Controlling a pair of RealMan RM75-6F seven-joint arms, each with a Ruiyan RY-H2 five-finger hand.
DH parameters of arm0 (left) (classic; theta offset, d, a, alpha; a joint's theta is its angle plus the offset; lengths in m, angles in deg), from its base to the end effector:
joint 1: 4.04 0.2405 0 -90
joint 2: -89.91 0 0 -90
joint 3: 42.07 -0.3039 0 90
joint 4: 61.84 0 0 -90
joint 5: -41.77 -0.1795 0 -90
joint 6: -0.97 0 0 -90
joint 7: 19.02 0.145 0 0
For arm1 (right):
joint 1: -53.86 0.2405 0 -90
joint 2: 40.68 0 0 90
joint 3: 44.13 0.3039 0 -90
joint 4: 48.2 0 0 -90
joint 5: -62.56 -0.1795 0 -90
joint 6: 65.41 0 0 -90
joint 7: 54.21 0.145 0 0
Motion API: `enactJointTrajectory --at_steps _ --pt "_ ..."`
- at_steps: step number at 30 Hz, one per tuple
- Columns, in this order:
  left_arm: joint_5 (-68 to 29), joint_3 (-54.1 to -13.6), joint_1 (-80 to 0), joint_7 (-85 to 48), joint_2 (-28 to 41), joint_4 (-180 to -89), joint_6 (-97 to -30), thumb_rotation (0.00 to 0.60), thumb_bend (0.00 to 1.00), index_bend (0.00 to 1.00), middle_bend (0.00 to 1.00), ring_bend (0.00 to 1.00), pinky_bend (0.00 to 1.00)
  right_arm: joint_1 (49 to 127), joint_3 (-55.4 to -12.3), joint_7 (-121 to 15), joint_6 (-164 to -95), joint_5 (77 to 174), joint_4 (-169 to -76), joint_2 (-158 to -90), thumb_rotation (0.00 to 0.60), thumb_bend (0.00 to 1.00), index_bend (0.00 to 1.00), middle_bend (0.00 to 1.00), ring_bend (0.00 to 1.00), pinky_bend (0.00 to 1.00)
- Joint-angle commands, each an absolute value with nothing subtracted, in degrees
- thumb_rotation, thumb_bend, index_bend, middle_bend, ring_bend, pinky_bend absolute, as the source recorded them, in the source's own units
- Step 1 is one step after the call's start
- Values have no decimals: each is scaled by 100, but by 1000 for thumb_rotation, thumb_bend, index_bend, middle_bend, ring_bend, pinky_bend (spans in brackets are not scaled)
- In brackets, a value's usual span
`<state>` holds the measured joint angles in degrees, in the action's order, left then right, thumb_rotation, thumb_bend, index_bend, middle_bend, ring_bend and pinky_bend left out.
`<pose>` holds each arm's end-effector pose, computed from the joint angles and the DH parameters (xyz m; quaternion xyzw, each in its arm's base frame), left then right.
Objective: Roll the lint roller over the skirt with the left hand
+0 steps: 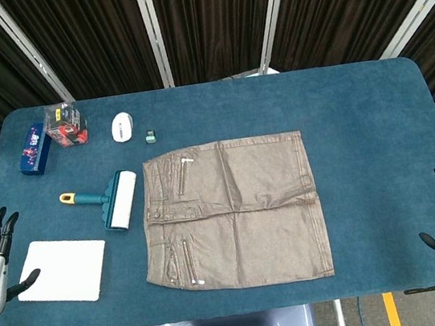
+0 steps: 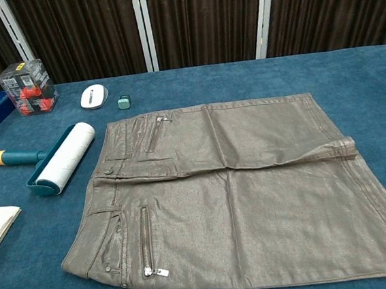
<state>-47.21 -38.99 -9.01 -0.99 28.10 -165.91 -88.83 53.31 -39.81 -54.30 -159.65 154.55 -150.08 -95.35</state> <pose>-0.2959 0.1805 0.2172 -0.6187 -0.3050 -0.3796 0.6165 -0.3054 -0.1535 0.2687 0.5741 -0.3359 0.4370 0.6055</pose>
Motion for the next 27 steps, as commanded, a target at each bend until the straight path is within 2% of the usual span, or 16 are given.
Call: enactJointTrajectory --at_steps 1,7,13,17,19,27 --pt "-4721 -3905 -898 -117 2819 -16602 -8873 600 0 0 0 0 0 5329 -3991 -5439 -15958 15459 -15008 -9538 600 0 0 0 0 0" --pt "-4410 -3803 -1114 -269 2837 -16611 -8424 600 0 0 0 0 0 5362 -3999 -5442 -15889 15459 -14999 -9546 600 0 0 0 0 0" --pt "-3702 -3308 -1860 -567 2424 -16092 -7416 600 71 0 0 0 0 5445 -3957 -5320 -15761 15380 -15020 -9519 600 0 0 0 0 0" --pt "-3078 -2931 -2517 -495 1896 -15341 -6640 600 163 20 0 0 0 5526 -3883 -5418 -15615 15185 -14998 -9550 600 0 0 0 0 0" --pt "-2926 -2838 -2746 -493 1623 -14933 -6416 600 219 68 1 0 0 5558 -3862 -5447 -15532 15081 -14976 -9573 600 0 0 0 0 0" --pt "-2642 -2871 -3325 -695 717 -13441 -5612 600 320 172 62 10 60 5683 -3788 -5501 -15211 14705 -14931 -9632 600 0 0 0 0 0"
